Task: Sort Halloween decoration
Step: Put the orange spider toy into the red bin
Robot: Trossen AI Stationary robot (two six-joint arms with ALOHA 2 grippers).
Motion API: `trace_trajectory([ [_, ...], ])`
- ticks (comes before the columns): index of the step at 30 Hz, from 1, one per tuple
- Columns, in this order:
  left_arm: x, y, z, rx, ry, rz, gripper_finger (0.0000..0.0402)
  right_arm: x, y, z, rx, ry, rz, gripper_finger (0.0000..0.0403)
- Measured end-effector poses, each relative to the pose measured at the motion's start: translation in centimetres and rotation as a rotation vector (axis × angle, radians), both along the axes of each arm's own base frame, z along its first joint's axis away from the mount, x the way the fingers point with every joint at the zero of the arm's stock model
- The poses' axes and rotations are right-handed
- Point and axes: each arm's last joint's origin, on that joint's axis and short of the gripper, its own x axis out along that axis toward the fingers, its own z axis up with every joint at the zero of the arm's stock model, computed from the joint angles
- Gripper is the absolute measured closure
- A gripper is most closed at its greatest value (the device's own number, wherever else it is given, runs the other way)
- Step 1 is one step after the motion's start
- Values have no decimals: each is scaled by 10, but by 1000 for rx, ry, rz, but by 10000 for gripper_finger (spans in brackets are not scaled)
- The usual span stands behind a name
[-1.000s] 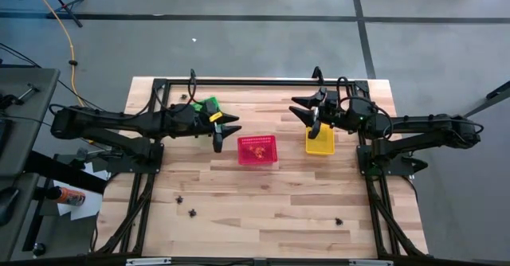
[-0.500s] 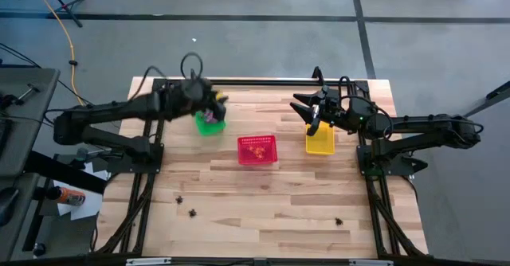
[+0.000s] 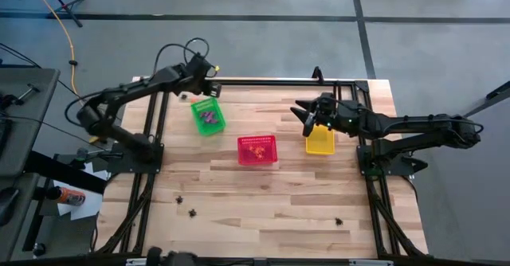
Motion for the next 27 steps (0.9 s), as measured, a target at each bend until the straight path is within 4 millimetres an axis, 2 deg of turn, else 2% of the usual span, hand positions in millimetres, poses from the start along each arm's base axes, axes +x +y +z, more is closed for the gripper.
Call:
trace_trajectory([
  [4,-15,22,-19,-87,13,183,294,0,0,-2,-4,22,2,226],
  [7,-30,30,-33,-132,-30,298,294,0,0,-2,-9,22,3,226],
  [11,-49,29,-55,-203,-33,403,295,0,0,-2,-11,24,4,226],
  [15,-56,25,-71,-217,-44,420,295,0,-1,-2,-11,24,0,226],
  [27,-64,29,-77,-164,-61,509,296,-2,-10,-2,97,-36,-61,226],
])
